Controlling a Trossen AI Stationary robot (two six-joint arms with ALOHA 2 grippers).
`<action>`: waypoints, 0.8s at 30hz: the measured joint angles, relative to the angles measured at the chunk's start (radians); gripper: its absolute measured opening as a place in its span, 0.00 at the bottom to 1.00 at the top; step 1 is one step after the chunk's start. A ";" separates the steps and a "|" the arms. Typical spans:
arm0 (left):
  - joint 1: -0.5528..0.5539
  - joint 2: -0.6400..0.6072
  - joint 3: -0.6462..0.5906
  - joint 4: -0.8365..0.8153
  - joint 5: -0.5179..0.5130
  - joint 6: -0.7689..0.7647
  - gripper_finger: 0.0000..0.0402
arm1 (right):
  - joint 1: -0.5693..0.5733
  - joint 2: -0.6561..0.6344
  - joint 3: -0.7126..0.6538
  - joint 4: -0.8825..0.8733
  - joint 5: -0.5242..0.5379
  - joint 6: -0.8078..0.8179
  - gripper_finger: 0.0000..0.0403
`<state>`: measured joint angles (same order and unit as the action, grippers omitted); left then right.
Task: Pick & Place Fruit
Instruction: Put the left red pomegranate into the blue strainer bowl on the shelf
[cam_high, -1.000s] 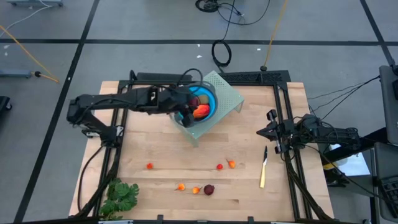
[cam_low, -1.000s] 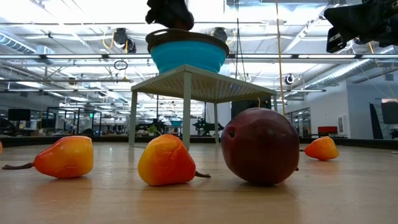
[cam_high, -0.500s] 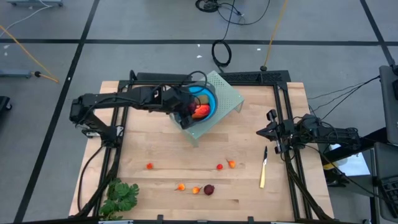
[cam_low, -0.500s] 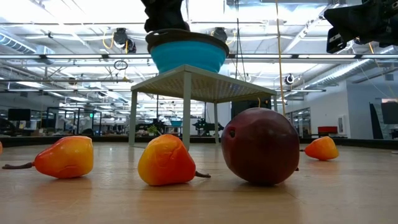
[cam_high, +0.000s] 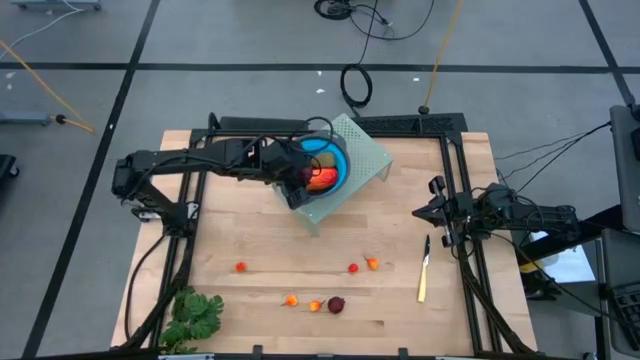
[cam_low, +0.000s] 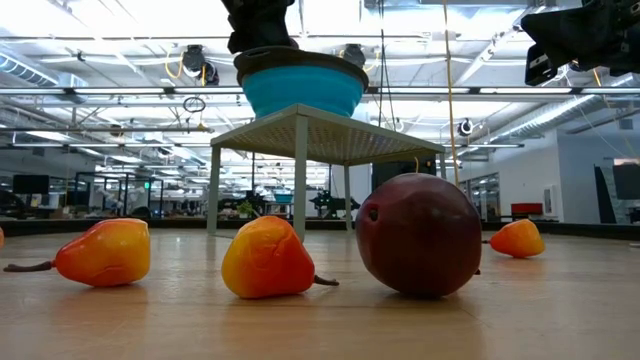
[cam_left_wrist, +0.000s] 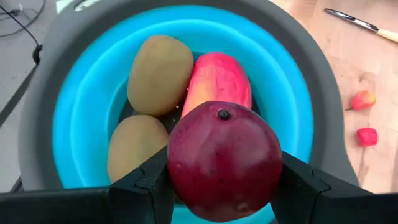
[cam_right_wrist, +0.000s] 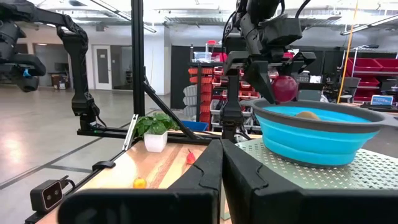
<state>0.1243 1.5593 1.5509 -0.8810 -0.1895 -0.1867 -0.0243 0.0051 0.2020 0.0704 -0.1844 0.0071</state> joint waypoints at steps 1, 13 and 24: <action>0.001 0.000 0.000 0.000 0.002 0.000 0.49 | 0.000 0.000 0.000 0.000 0.000 0.000 0.00; 0.023 0.000 0.000 -0.004 0.002 0.003 0.51 | 0.000 0.000 0.000 0.000 0.000 0.000 0.00; 0.046 0.013 -0.001 -0.008 0.024 0.004 0.58 | 0.000 0.000 0.000 0.000 0.000 0.000 0.00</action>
<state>0.1699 1.5724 1.5501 -0.8891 -0.1659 -0.1829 -0.0242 0.0051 0.2020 0.0707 -0.1844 0.0071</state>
